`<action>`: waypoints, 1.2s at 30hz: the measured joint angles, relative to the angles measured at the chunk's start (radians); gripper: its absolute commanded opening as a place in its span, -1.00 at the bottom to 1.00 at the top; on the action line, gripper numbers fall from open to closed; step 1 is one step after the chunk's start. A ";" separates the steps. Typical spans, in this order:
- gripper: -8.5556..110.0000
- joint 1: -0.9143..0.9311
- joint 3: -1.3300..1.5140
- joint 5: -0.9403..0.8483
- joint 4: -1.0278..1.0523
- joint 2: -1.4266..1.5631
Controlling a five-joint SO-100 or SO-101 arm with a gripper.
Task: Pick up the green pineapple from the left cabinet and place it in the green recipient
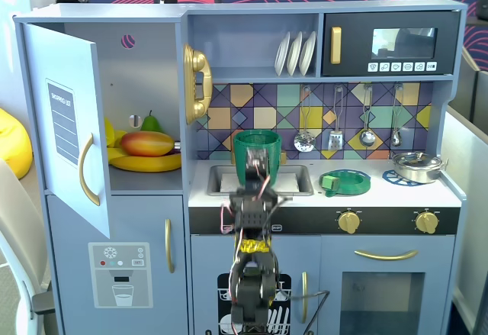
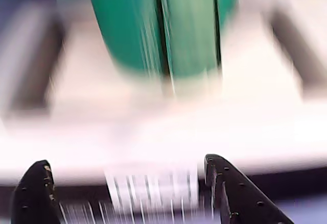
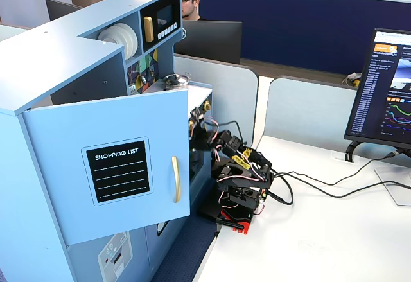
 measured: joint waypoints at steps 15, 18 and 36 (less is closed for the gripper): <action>-0.53 0.011 0.443 0.031 0.110 0.160; -0.53 0.015 0.474 0.060 0.178 0.164; -0.60 0.015 0.482 0.086 0.644 0.187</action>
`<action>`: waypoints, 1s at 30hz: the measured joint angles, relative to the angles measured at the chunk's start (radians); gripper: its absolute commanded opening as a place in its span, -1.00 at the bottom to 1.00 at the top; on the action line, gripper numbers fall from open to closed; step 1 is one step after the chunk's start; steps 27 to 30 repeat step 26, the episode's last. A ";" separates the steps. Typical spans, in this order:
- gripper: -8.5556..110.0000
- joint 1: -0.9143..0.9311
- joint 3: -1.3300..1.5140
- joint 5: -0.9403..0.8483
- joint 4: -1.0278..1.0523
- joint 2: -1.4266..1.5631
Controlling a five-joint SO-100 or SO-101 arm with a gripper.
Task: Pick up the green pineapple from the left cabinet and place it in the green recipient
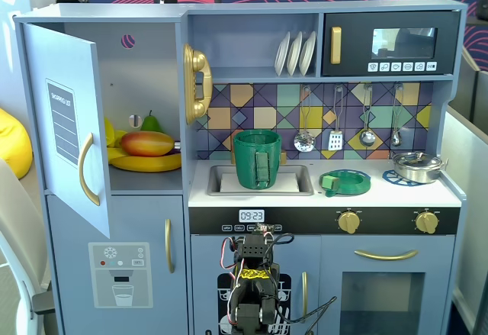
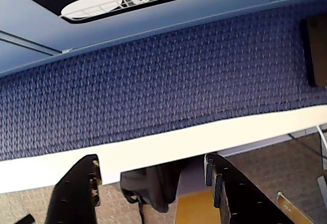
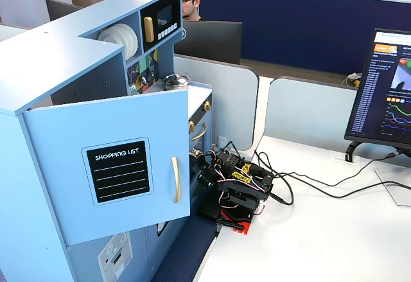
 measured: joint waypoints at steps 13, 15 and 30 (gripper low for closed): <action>-0.60 0.015 0.000 -0.006 0.009 0.002; -0.60 0.015 0.000 -0.006 0.009 0.002; -0.60 0.021 0.000 -0.006 0.009 0.002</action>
